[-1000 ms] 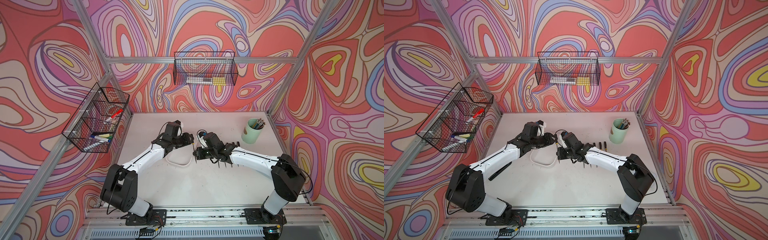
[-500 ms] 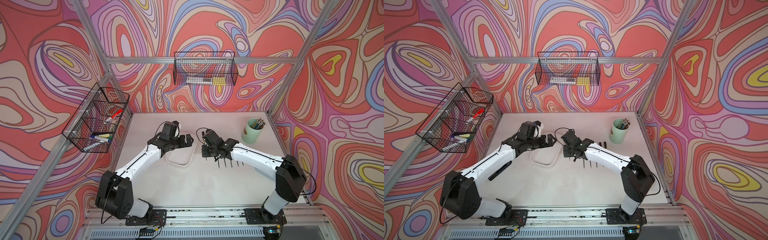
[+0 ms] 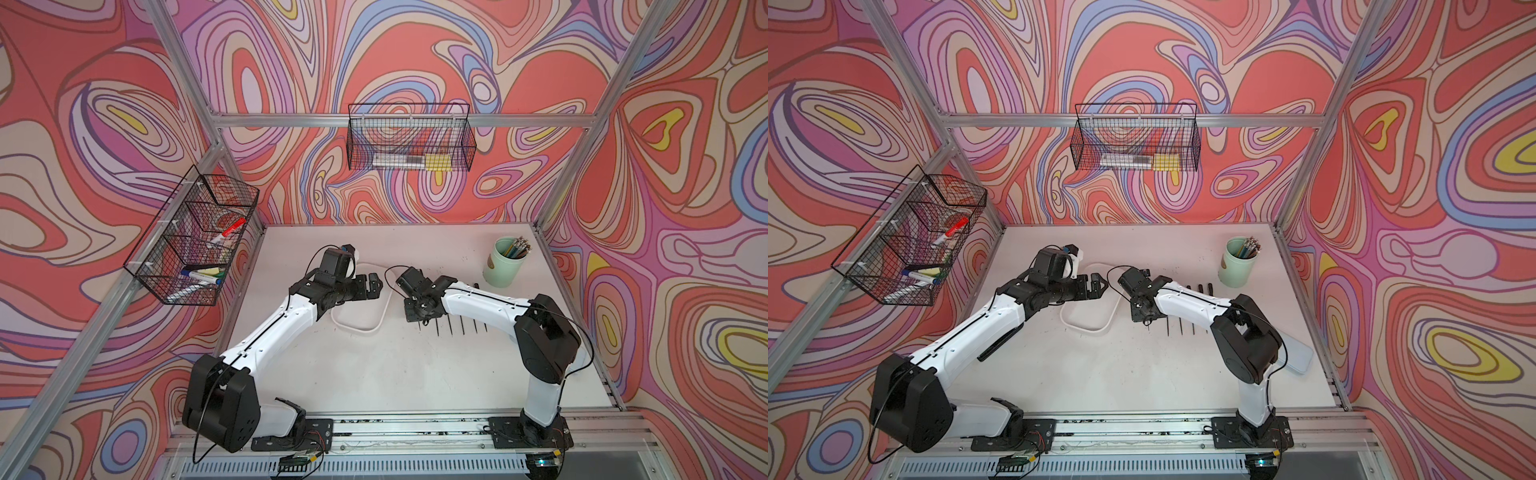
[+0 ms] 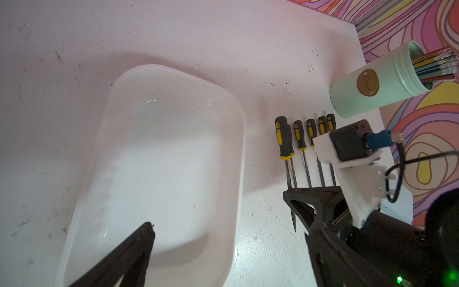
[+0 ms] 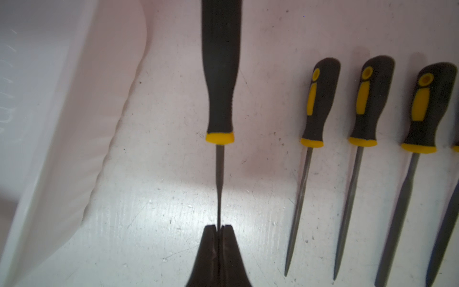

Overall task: Take the file tool out of the storage box
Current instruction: Place the file tool at the center of the board.

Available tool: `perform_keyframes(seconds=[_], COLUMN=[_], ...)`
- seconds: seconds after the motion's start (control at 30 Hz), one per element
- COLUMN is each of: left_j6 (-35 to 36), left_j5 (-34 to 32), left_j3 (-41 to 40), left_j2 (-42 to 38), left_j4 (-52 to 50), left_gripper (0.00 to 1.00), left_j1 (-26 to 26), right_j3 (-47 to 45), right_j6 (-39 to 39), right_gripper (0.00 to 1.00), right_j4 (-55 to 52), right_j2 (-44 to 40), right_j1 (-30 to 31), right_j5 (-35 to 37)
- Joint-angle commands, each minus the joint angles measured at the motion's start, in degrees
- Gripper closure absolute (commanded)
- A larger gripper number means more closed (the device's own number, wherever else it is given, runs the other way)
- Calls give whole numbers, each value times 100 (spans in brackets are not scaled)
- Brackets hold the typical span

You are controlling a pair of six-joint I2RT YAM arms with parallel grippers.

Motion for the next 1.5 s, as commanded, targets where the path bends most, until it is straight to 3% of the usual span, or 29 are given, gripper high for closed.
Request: perform_keyframes(seconds=[0.0, 0.83, 1.17, 1.47], left_j6=[95, 9, 28, 220], left_j5=[-27, 147, 57, -351], left_j3=[-96, -158, -160, -99], left_j2=[-28, 165, 245, 577], left_j4=[-86, 35, 14, -35], left_gripper=[1, 1, 1, 4], left_j1=[29, 29, 29, 29], right_j3=[-123, -613, -599, -604], right_j6=[94, 260, 255, 150], right_gripper=[100, 99, 80, 78], right_j4=[42, 605, 561, 657], right_j2=[97, 462, 474, 213], right_j1=[-82, -353, -363, -365], right_j5=[-16, 71, 188, 174])
